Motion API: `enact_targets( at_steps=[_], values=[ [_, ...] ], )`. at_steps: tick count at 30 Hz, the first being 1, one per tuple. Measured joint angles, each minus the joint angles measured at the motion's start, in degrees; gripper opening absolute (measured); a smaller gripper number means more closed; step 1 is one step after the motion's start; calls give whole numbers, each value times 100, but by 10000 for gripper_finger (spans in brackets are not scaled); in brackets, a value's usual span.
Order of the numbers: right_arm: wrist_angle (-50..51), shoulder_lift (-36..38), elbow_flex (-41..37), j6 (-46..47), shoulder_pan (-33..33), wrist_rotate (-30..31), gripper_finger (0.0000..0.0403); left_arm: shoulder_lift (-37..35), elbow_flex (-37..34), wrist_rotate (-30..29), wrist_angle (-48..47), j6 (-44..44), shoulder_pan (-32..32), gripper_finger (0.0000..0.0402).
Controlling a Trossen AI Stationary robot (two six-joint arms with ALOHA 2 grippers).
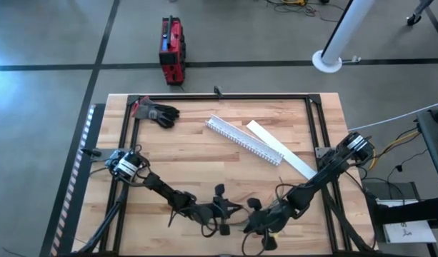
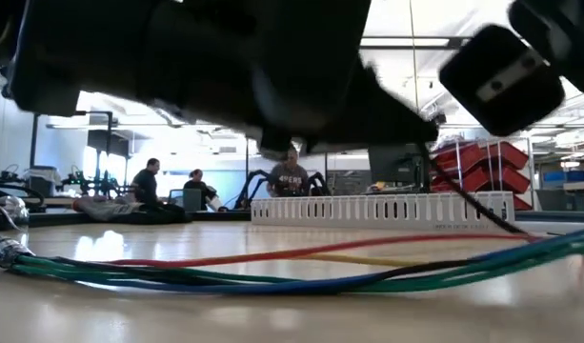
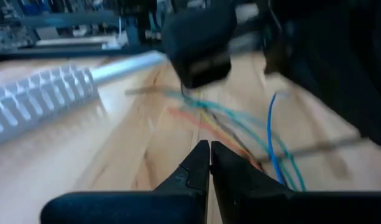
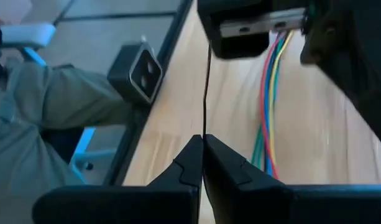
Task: Ziptie cables
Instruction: Wrap the cables together using the zip tie
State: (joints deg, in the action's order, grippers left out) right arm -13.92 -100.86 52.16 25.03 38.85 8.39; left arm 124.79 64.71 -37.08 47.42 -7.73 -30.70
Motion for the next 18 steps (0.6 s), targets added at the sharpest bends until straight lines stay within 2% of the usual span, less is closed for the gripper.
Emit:
enact_targets(
  at_steps=[9,13,18],
  values=[
    [-826,20,-6,-329,25,570,0,0,5,6,667,294,-2,0],
    [-1124,22,-156,425,61,1253,0,0,54,-57,656,425,-71,0],
    [-1644,22,-458,1335,134,1268,0,0,179,-1081,655,1117,-322,0]
  ],
)
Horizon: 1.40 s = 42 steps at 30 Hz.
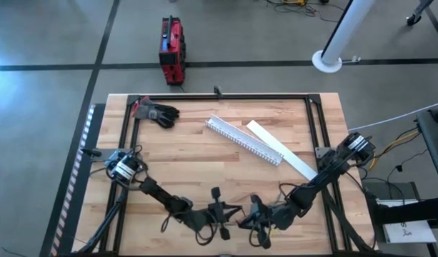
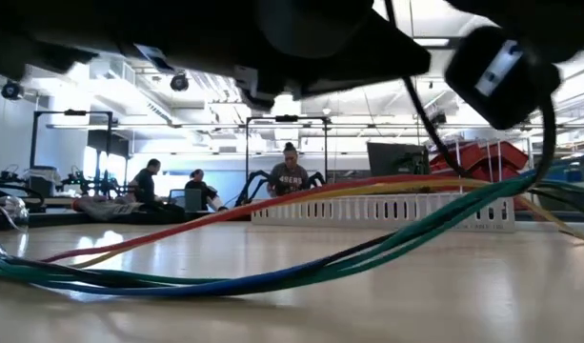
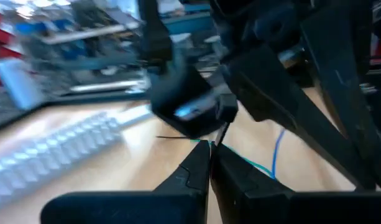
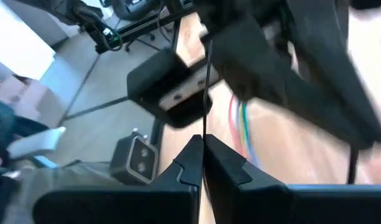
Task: Ziptie cables
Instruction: Wrap the cables together using the zip tie
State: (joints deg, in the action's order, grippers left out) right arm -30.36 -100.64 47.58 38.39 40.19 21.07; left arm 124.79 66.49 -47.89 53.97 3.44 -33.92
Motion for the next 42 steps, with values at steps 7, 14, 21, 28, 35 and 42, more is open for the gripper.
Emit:
enact_targets(
  at_steps=[7,14,21,28,35,42],
  values=[
    [-191,0,-113,337,54,-1,0,0,27,-160,-76,191,-87,0],
    [-159,0,-131,679,13,-2,0,0,27,-161,-82,735,-140,0],
    [-147,0,-152,748,7,-3,0,0,27,-225,-89,1458,-215,0],
    [-143,0,-152,808,-78,-10,0,0,27,-322,24,1707,-209,0],
    [-130,0,-152,805,-86,-49,0,0,27,-390,23,1709,-195,0],
    [-147,0,-152,801,-103,-54,0,0,27,-410,23,1712,-174,0]
  ],
)
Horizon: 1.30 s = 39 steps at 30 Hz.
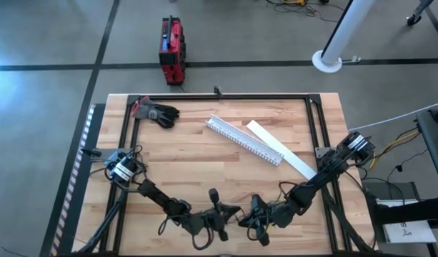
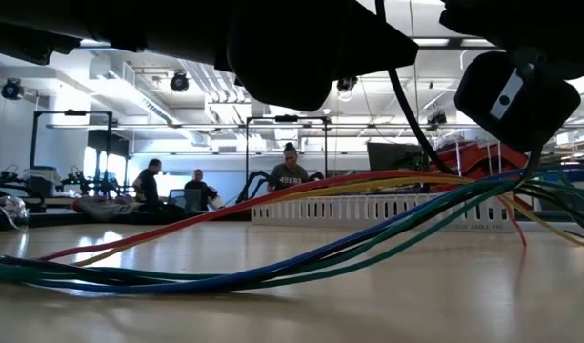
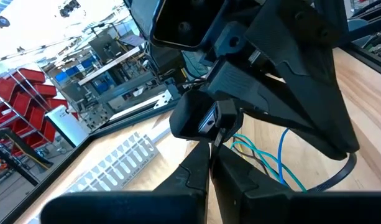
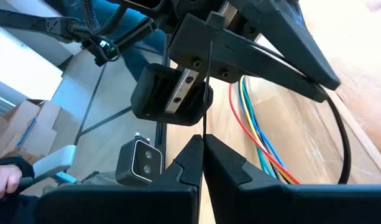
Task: Ziptie cables
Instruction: Wrap the cables together using the zip tie
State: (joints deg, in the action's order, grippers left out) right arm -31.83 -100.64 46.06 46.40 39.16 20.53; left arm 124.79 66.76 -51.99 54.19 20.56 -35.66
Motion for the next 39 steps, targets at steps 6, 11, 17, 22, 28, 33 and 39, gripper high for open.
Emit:
enact_targets(
  at_steps=[6,11,17,22,28,33,39],
  values=[
    [0,2,0,8,-104,-58,0,0,0,-4,-44,186,72,0],
    [-17,7,0,61,-111,-132,0,0,0,-8,-70,301,73,0],
    [-13,9,0,184,-107,-146,0,0,0,-284,-66,551,55,0],
    [-15,9,0,210,-137,-145,0,0,0,-286,-66,553,38,0],
    [-15,11,0,223,-144,-115,0,0,0,-286,-66,555,-8,0],
    [-20,13,0,225,-144,-105,0,0,0,-289,-65,631,-60,0],
    [-113,15,0,218,-144,-105,0,0,0,-293,-66,747,-67,0]
  ],
)
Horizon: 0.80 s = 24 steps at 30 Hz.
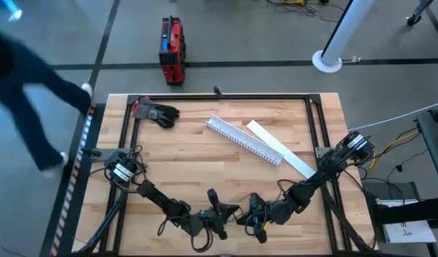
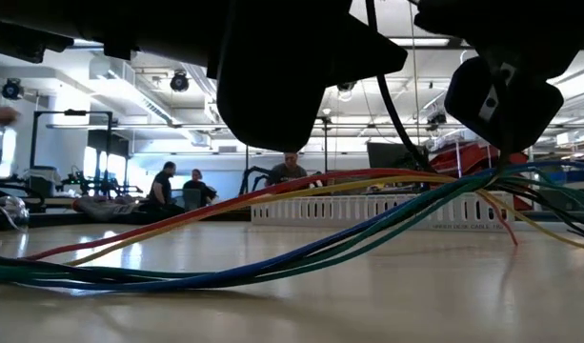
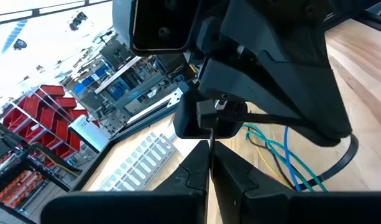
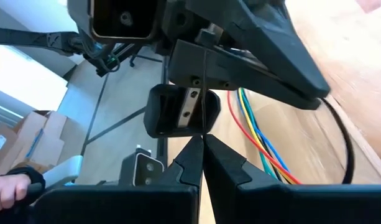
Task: Ziptie cables
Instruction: Wrap the cables together using the zip tie
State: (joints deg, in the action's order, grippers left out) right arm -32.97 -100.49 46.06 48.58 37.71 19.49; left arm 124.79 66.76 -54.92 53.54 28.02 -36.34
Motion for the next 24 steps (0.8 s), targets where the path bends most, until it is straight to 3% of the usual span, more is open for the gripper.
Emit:
enact_targets(
  at_steps=[24],
  values=[
    [-219,4,45,157,-178,4,0,-2,0,-628,-2,1330,-5,0]
  ],
)
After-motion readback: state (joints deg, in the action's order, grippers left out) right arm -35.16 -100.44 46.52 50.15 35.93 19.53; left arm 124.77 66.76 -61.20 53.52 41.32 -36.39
